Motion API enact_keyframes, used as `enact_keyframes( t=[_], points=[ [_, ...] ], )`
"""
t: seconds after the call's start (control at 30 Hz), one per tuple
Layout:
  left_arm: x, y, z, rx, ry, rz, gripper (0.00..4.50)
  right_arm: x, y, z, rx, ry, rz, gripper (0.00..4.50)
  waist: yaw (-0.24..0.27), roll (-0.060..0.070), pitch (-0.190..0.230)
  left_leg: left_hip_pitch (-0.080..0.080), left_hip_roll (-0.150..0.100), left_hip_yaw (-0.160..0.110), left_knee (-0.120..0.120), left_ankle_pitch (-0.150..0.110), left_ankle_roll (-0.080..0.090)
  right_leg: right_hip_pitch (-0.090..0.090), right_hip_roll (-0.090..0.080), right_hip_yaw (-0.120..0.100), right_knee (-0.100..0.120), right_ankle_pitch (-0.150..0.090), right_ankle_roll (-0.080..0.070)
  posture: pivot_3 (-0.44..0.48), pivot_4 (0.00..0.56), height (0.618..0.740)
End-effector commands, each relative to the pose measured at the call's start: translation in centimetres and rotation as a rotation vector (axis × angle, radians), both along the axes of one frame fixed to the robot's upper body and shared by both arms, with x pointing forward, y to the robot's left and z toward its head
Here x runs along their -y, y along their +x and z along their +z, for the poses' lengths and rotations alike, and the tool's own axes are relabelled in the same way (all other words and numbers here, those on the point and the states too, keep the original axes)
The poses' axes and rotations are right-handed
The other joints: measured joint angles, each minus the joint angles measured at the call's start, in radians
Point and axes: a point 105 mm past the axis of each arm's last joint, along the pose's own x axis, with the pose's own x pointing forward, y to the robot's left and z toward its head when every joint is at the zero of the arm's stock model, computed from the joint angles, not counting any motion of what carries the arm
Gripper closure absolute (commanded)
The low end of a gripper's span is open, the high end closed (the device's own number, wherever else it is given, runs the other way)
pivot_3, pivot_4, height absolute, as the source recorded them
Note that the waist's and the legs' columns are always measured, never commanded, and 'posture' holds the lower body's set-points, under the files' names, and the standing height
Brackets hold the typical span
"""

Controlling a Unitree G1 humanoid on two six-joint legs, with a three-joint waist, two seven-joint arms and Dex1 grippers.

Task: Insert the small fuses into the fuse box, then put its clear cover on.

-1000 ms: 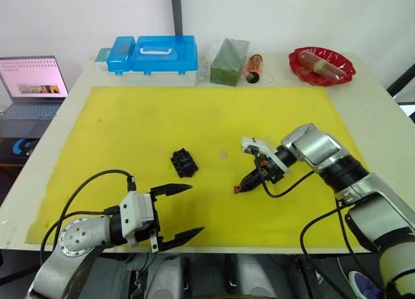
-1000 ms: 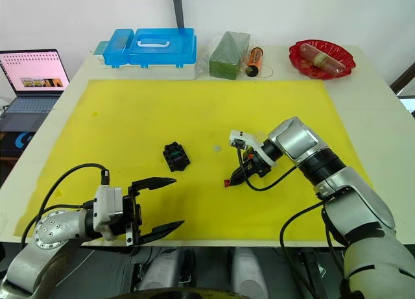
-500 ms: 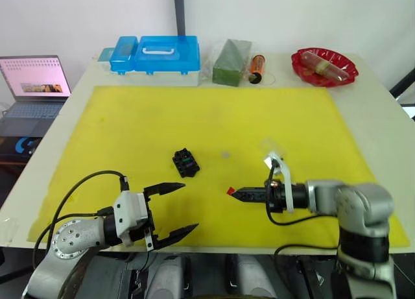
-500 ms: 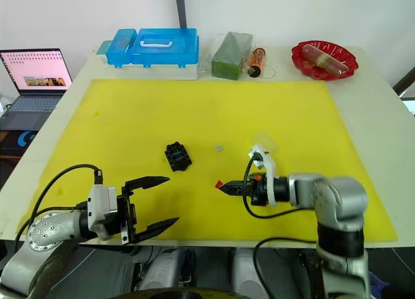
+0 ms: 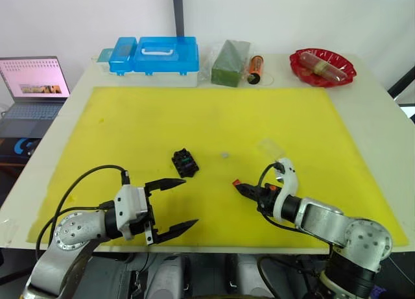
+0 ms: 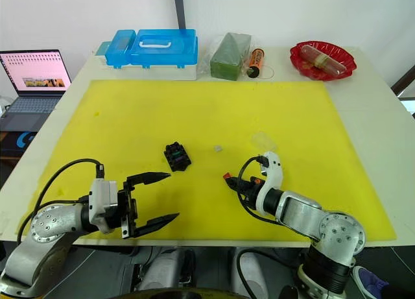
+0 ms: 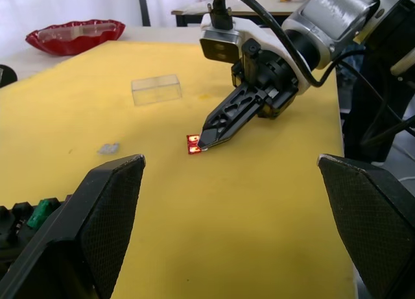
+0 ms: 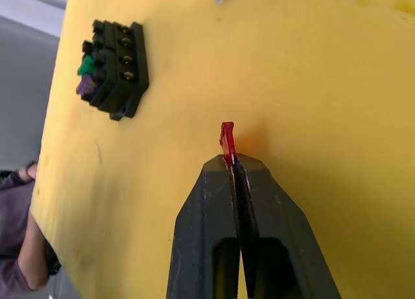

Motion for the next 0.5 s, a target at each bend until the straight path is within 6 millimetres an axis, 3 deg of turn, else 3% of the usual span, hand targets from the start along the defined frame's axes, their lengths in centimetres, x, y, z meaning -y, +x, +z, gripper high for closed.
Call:
enact_keyframes(
  t=[0.03, 0.1, 0.27, 0.43, 0.5],
  points=[
    [0.0, -0.4, 0.3, 0.019, -0.008, -0.010, 0.00, -0.7, -0.8, 1.0, -0.080, 0.076, 0.003, 4.02, -0.002, -0.001, 0.000, 0.000, 0.000, 0.001, 0.000, 0.000, 0.001, 0.000, 0.000, 0.000, 0.000, 0.000, 0.000, 0.000, 0.150, 0.740],
    [-0.1, -0.6, 0.2, 0.015, -0.009, -0.005, 0.00, -0.4, -1.2, 1.1, -0.081, 0.046, 0.021, 3.55, -0.003, -0.001, 0.000, 0.000, 0.001, 0.001, 0.001, 0.000, 0.001, 0.001, 0.002, 0.000, 0.000, 0.000, 0.001, 0.000, 0.150, 0.740],
    [0.0, -0.6, 0.1, 0.014, -0.014, -0.005, 0.00, 0.1, -2.4, 1.4, -0.059, 0.013, 0.120, 1.88, 0.004, -0.003, -0.001, 0.001, 0.001, 0.001, 0.002, 0.000, 0.001, 0.002, 0.005, 0.001, 0.000, -0.002, 0.004, 0.000, 0.150, 0.740],
    [0.1, -0.5, -0.2, 0.017, -0.018, -0.015, 0.00, 2.2, -4.9, 2.9, -0.076, -0.100, 0.438, 0.15, 0.007, -0.005, -0.001, 0.001, 0.001, 0.001, 0.005, -0.001, 0.003, 0.004, 0.004, 0.001, 0.000, -0.003, 0.005, 0.000, 0.150, 0.740],
    [0.1, -0.5, -0.3, 0.020, -0.019, -0.017, 0.00, 2.9, -4.8, 3.7, -0.089, -0.104, 0.484, 0.15, 0.007, -0.007, -0.001, 0.001, 0.002, 0.001, 0.005, -0.001, 0.003, 0.004, 0.005, 0.001, -0.001, -0.003, 0.004, 0.000, 0.150, 0.740]
  ],
)
